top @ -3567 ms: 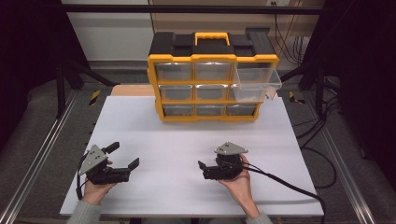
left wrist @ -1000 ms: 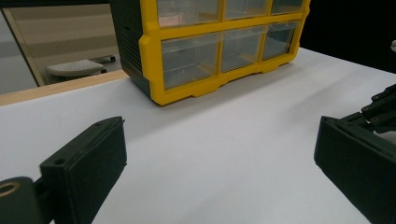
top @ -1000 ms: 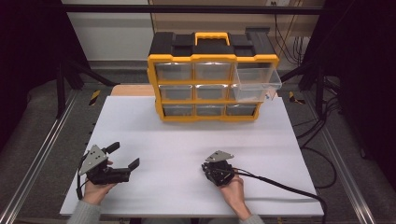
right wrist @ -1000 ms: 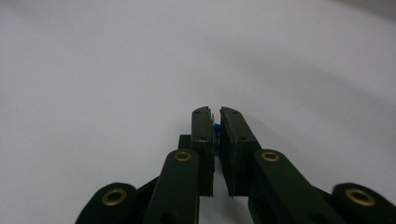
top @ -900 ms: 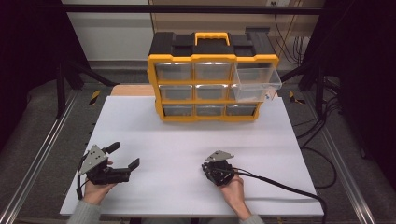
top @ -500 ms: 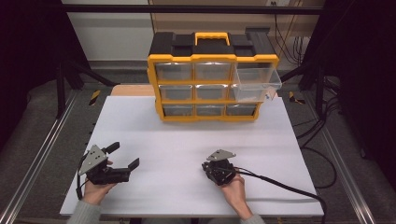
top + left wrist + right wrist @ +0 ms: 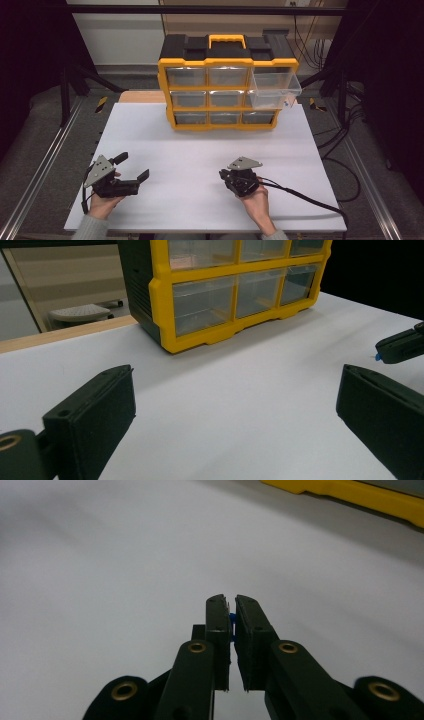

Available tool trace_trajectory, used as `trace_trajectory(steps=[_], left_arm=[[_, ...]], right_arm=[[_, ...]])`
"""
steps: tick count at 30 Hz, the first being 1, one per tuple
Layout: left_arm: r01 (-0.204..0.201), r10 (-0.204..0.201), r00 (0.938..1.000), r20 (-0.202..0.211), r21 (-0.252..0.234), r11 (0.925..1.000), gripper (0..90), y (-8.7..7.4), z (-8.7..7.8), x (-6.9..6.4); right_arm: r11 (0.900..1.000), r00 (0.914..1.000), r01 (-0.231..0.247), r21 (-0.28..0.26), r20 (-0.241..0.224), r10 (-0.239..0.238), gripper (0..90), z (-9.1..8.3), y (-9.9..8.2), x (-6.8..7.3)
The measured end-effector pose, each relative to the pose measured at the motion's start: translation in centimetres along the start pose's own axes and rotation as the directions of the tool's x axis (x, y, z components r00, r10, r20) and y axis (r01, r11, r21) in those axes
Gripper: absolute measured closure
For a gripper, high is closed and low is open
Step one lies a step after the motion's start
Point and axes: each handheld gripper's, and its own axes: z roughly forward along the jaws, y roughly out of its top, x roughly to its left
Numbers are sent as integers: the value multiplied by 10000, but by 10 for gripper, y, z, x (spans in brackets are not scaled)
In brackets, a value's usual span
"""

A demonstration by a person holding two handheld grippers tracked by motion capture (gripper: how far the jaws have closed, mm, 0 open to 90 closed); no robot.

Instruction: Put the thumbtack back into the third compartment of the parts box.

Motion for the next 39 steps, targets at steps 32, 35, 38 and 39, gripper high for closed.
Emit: trace_trajectory(steps=[32, 35, 38, 39], left_arm=[[12, -12, 10000, 36, 53, 10000, 20, -1, 1, 0], [6, -6, 10000, 32, 78, 10000, 20, -1, 2, 0], [21, -21, 10000, 25, 72, 10000, 20, -1, 2, 0], [27, -27, 10000, 27, 68, 10000, 20, -1, 2, 0]], right_arm=[[9882, 9971, -639, -1394, 321, 690, 852, -59, 20, -37], [9864, 9968, -638, -1514, 390, 704, 852, -64, 23, -40], [9847, 9967, -596, -1639, 440, 676, 853, -69, 25, -43], [9838, 9961, -658, -1665, 471, 746, 853, -71, 26, -44]])
